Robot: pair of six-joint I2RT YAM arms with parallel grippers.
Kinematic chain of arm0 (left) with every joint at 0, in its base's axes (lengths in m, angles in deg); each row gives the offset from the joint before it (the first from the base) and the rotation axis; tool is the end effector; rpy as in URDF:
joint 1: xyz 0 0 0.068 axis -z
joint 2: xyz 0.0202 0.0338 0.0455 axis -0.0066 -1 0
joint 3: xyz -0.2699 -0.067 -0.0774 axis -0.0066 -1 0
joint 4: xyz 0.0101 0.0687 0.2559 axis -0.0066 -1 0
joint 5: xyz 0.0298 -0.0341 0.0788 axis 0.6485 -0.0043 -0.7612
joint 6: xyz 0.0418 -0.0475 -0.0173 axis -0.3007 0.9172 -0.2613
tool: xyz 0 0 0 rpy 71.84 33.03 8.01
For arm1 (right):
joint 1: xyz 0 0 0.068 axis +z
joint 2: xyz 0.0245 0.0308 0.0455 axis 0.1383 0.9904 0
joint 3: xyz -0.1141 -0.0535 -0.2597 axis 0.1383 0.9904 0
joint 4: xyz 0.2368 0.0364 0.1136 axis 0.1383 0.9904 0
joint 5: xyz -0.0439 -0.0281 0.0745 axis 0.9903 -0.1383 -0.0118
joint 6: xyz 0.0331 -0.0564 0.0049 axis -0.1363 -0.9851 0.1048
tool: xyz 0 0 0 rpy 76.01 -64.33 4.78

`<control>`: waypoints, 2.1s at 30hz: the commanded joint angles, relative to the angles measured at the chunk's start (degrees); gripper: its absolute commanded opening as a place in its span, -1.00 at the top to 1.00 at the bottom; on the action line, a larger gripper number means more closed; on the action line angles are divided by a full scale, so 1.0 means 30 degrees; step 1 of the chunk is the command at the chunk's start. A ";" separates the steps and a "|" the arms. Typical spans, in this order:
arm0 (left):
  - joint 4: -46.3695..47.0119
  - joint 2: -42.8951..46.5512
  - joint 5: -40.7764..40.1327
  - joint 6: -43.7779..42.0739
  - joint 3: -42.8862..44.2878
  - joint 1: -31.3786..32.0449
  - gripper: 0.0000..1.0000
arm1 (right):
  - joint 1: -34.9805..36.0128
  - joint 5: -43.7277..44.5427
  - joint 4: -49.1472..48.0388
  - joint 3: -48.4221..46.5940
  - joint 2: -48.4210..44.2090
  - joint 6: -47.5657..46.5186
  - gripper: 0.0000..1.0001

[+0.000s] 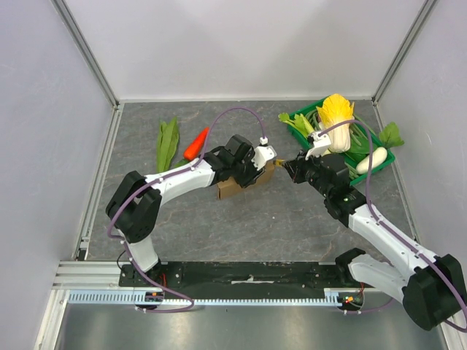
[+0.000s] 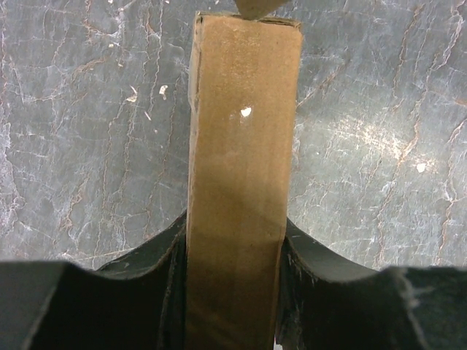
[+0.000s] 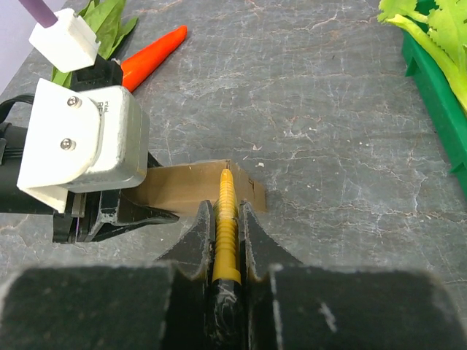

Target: Unpack the express box

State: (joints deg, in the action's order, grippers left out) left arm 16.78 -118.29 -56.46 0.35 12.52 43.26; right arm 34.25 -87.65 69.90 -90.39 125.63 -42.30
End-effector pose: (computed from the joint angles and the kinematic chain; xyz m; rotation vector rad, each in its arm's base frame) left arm 0.2877 -0.2864 0.2151 1.3075 2.0655 -0.4139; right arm 0.2174 0.1111 0.2767 -0.0943 1.8963 0.6579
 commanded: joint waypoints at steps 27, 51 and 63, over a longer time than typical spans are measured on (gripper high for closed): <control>-0.3506 -0.1422 -0.0097 0.2229 -0.1037 -0.0982 0.03 | 0.0460 0.3268 0.6576 -0.3785 -0.0271 0.0675 1.00; -0.1836 0.0131 0.0080 0.2463 -0.0625 -0.1011 -0.57 | -0.1355 0.3480 -0.0331 -0.5341 0.8900 0.3544 1.00; -0.1630 0.0336 -0.0301 0.2551 -0.0684 -0.1011 -0.51 | -0.3056 0.1923 -0.4382 -0.3144 1.1334 0.7062 0.35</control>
State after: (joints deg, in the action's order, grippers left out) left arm 16.06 -116.91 -55.76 6.53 12.59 40.57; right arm 25.53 -81.13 60.89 -102.15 158.72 -24.46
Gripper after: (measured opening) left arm 0.760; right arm 0.261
